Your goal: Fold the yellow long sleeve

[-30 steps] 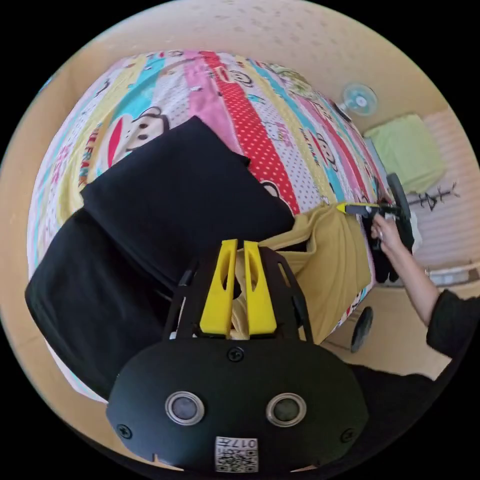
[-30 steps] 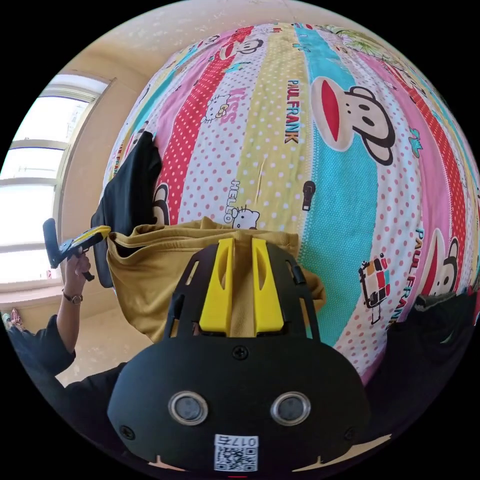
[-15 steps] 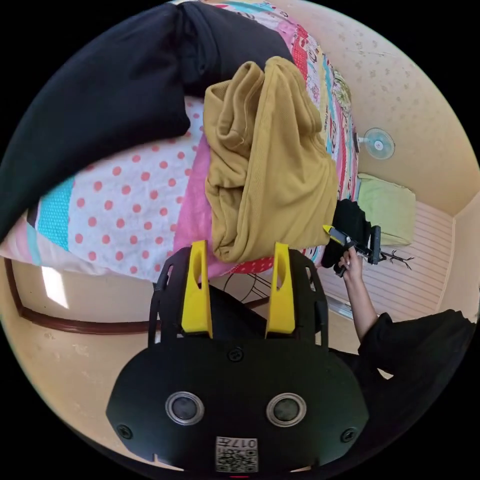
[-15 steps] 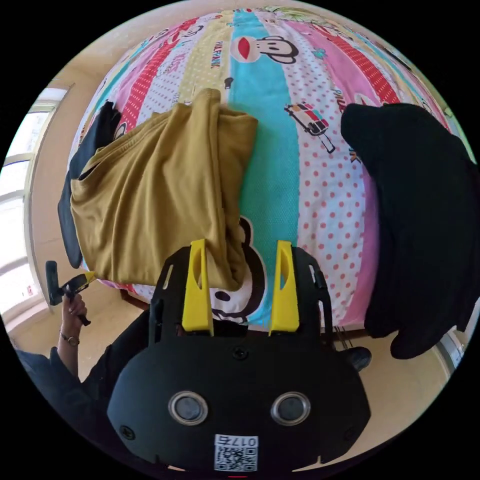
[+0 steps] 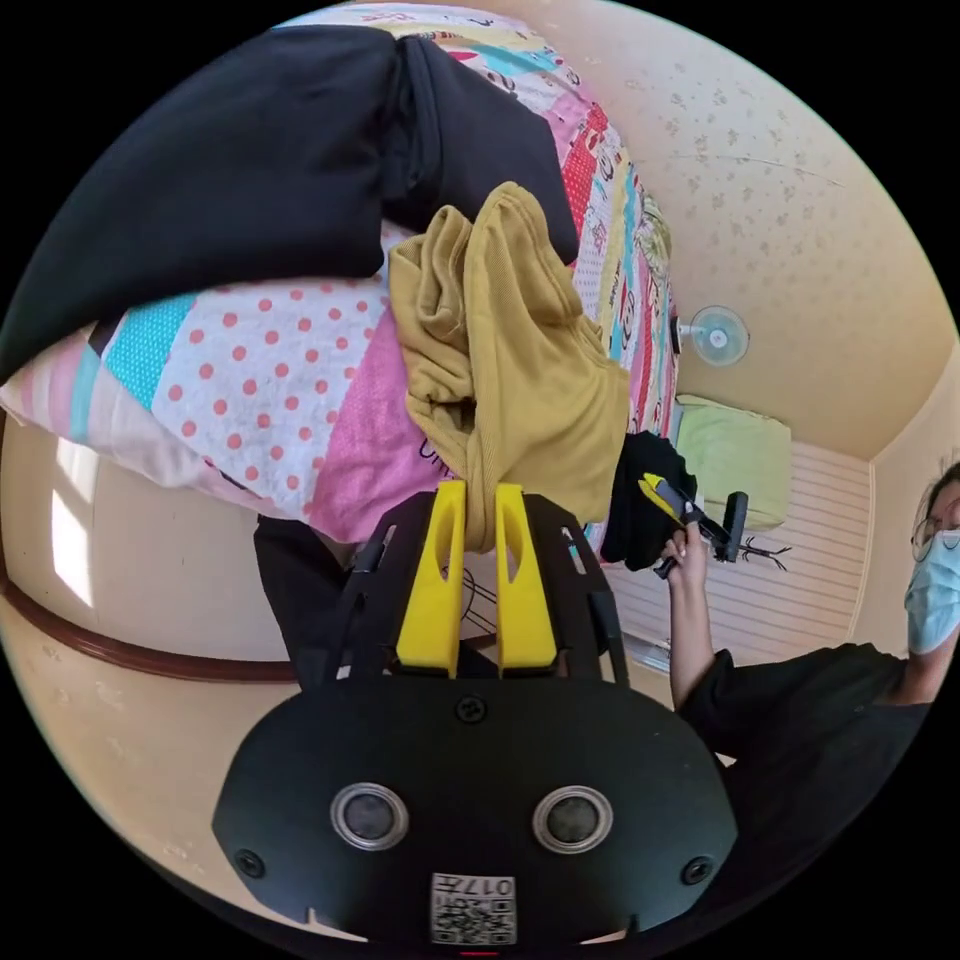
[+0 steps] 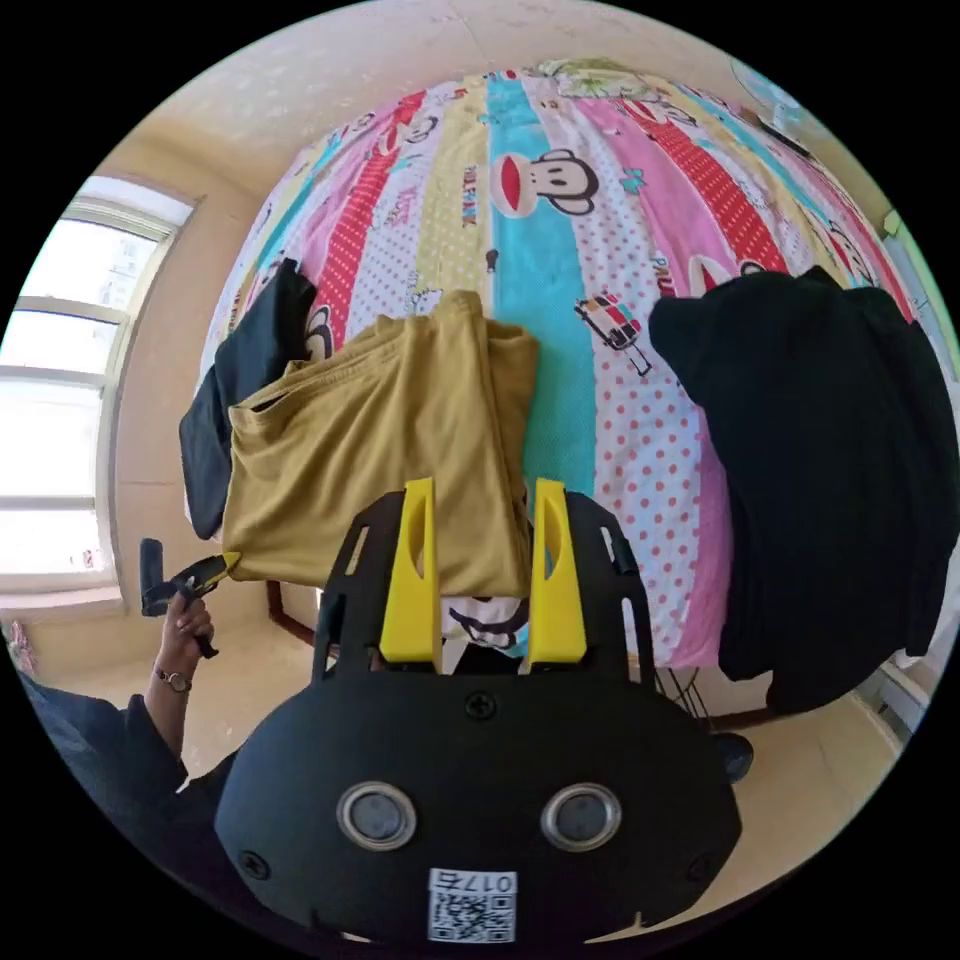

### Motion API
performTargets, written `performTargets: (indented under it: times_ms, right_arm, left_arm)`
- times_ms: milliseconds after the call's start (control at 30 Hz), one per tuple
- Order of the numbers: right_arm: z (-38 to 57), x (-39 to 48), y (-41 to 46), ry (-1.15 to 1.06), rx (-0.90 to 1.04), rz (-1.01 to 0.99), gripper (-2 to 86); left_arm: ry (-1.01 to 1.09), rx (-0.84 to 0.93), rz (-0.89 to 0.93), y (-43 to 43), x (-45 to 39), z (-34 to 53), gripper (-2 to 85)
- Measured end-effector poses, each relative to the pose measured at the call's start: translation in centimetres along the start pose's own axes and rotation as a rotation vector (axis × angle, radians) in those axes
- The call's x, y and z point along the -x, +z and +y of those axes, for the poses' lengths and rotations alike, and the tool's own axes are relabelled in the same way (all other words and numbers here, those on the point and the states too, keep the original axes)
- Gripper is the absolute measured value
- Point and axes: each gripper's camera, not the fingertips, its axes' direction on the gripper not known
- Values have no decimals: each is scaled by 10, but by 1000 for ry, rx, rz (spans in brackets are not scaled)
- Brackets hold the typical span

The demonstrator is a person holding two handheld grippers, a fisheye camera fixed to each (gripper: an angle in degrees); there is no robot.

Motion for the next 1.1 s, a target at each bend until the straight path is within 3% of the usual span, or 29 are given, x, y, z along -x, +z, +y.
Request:
performTargets:
  times_ms: [67,167,333,467,533,633,700,767,933,1000,1100]
  right_arm:
    - [-2,26,33,-120,-1,-75,62]
    - [5,21,133,-158,241,100,39]
    - [37,-60,70,106,-17,-245,34]
    - [109,-148,33,323,-87,-305,39]
    - [139,-182,30,409,-80,-338,45]
    - [179,-223,34,514,-34,-401,70]
    - [194,-238,39,546,-25,-490,90]
    - [207,-248,50,567,-35,-635,121]
    - [224,-250,86,662,-121,-1051,168]
    - [229,-247,102,723,-135,-1161,184]
    - [237,-245,121,830,-208,-1296,208]
  left_arm:
    - [36,-67,-11,-3,-26,1,54]
    - [232,-87,-81,14,-98,-1,52]
    - [594,34,-195,113,-222,5,52]
    - [698,196,-100,204,-264,25,56]
    - [667,255,-67,225,-263,33,74]
    - [663,170,51,208,-247,45,97]
    - [571,62,-18,187,-221,43,108]
    - [348,-26,-152,172,-168,31,147]
    - [68,226,-57,228,-78,16,187]
    - [40,306,94,252,-68,21,151]
    - [-13,291,252,253,-71,41,68]
